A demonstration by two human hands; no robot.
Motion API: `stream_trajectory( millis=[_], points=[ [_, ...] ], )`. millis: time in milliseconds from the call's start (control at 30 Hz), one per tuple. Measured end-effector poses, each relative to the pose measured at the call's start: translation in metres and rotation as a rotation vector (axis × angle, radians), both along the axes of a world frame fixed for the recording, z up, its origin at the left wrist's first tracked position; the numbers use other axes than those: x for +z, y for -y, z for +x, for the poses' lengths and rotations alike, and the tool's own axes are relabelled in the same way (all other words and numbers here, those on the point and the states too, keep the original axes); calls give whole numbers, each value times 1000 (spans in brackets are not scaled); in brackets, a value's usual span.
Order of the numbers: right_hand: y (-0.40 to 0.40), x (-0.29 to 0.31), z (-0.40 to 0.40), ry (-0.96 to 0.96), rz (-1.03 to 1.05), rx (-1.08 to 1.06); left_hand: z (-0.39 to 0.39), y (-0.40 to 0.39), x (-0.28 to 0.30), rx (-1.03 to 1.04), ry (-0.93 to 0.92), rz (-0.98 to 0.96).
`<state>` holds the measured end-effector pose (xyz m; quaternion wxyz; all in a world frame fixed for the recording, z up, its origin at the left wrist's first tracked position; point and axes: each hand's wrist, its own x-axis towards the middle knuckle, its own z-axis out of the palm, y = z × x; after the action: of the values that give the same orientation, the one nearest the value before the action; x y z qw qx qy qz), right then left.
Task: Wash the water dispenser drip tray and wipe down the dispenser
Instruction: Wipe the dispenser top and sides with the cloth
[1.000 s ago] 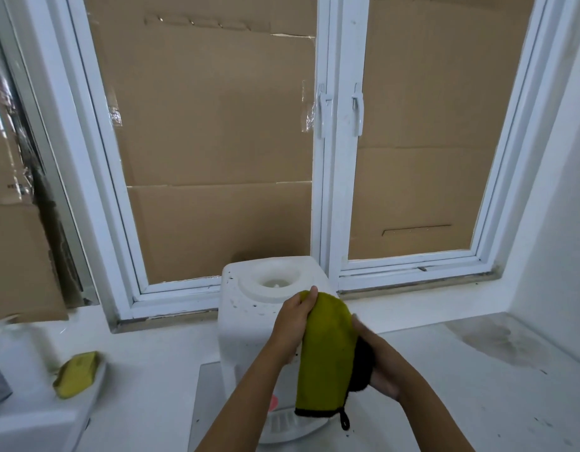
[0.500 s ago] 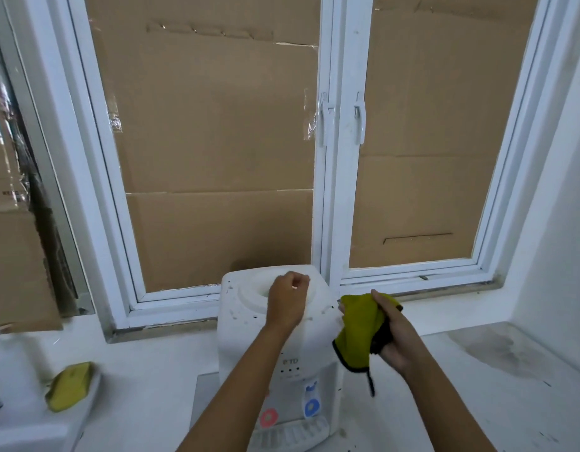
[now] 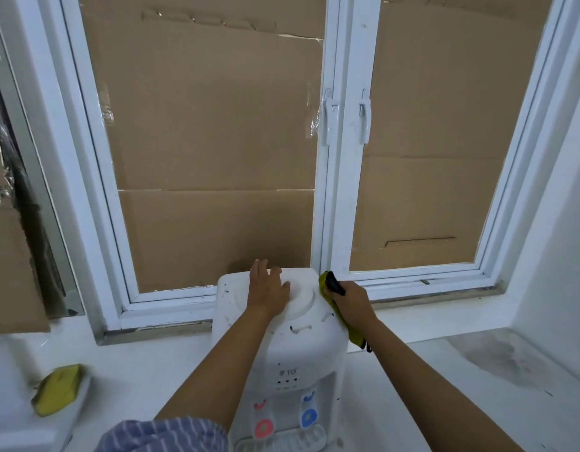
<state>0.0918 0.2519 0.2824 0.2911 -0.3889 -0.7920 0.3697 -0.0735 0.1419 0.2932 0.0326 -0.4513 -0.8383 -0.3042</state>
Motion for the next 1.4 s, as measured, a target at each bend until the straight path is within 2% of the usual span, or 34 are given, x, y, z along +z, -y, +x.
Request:
stream_trajectory(
  millis=[100,200,367,467,567,733,900,1067,1233,1333,1400],
  points=[
    [9,-17,-4,-5,57,1,-9,1,-6,-21,-67,-111],
    [18,-23,-1,2,202,-15,-10,2,-15,-25,-82,-207],
    [44,-30,0,74,459,-97,-8,3,-18,-35,-126,-226],
    [59,-36,0,52,484,-164,-9,3,-16,-46,-76,-238],
    [71,-41,0,64,452,-186,-10,4,-15,-73,31,-179],
    [95,-45,-2,-27,358,-189,-12,8,-6,-123,330,24],
    [116,-46,-3,-18,409,-148,-13,14,2,-125,673,227],
    [138,-46,-12,34,443,-100,-14,15,7,-147,696,269],
    [147,-49,-21,88,513,-7,-23,16,4,-189,900,230],
    [133,-50,-13,22,462,27,-22,17,2,-154,855,238],
    [122,-49,-2,-104,331,-44,-21,20,-3,-165,815,244]
  ],
)
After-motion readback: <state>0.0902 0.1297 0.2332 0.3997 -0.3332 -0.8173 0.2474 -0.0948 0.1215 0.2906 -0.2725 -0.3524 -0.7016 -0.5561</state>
